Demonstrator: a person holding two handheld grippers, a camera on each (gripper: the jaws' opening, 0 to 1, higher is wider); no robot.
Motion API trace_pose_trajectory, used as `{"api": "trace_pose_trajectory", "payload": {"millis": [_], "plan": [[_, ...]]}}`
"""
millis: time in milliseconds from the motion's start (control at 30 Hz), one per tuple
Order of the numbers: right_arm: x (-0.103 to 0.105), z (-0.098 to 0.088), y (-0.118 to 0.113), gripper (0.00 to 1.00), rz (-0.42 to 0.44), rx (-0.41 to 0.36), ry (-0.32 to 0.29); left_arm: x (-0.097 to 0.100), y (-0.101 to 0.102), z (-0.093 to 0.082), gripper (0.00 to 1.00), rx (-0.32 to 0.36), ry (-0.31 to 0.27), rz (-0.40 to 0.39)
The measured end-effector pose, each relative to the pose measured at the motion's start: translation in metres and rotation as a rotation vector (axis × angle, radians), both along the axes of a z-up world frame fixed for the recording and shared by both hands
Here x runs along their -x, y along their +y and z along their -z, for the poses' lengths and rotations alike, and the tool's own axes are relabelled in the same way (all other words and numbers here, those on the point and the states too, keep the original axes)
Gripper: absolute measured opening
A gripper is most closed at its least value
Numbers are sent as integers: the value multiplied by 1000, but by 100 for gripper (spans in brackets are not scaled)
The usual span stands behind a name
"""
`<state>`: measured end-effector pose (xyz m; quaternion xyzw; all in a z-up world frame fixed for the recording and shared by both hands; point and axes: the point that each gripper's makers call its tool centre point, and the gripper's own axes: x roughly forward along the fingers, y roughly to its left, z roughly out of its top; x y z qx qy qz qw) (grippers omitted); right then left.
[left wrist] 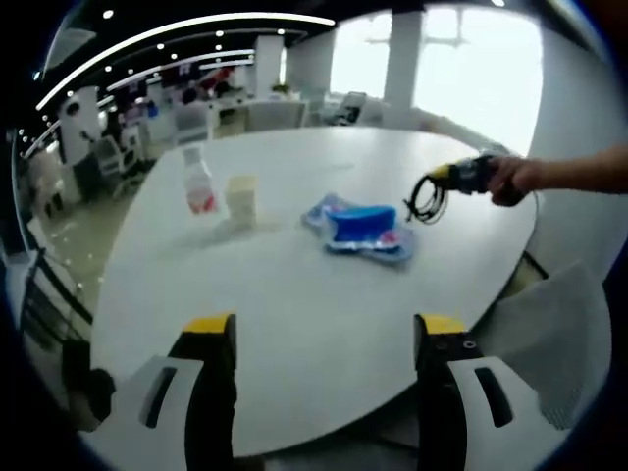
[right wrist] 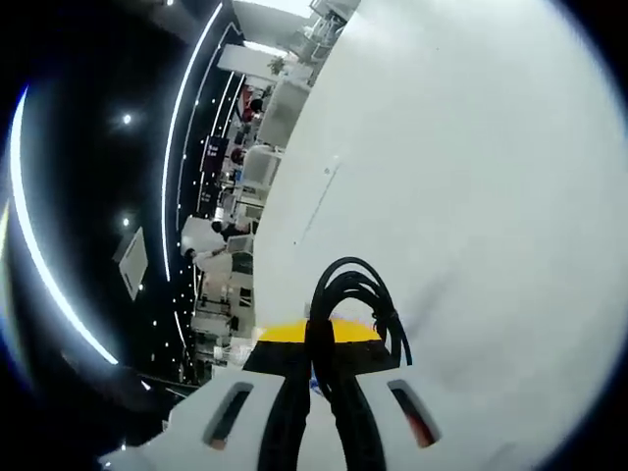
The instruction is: Arrange the tabletop items into an orderly group along one side of the table until the central work area is clear of visible clutter.
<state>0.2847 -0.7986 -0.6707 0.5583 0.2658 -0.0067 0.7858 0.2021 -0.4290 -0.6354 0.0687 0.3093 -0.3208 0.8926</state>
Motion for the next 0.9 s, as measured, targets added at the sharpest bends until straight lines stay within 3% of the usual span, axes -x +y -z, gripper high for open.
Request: {"api": "trace_pose_trajectory", "payload": {"millis": [400,633,900], "plan": [[2,24,-10,4,34,-9,56,1,2,4,70,-20,12,-4],[8,51,-13,5,4,65,135,2,3,4,70,-14,20,-5],[8,64,-22,5,-38,130,173,3,6,8,70,-42,24,-1]]}}
